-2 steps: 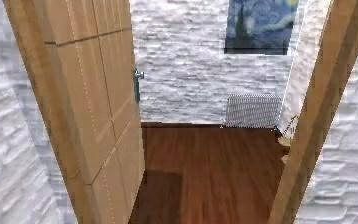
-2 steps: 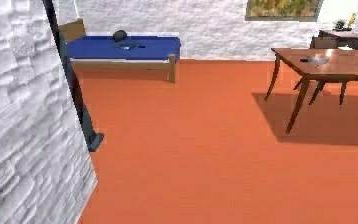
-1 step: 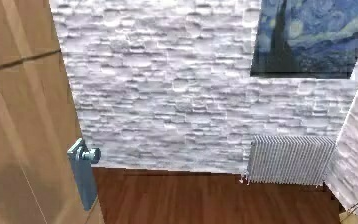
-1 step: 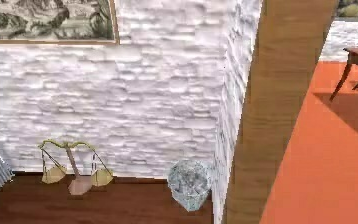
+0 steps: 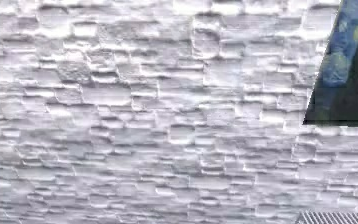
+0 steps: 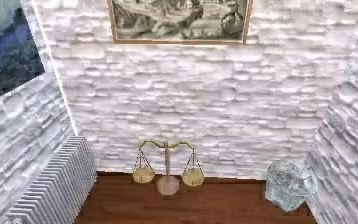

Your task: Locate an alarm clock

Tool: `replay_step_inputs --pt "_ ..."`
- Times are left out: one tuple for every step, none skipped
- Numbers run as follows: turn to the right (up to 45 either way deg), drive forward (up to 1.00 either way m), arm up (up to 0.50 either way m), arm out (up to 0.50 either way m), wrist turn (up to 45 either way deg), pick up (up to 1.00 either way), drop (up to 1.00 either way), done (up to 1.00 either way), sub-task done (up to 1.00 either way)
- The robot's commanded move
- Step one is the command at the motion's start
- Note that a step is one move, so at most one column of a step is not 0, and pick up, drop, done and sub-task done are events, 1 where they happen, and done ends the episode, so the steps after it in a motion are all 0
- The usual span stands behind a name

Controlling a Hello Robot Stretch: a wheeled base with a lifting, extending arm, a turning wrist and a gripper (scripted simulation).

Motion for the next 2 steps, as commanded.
replay_step_inputs --pt "-45.0 0.0 0.0 0.0 0.0 0.0 0.0 0.0 0.0" --pt "-6.0 0.0 0.0 0.0 0.0 0.0 0.0 0.0 0.0"
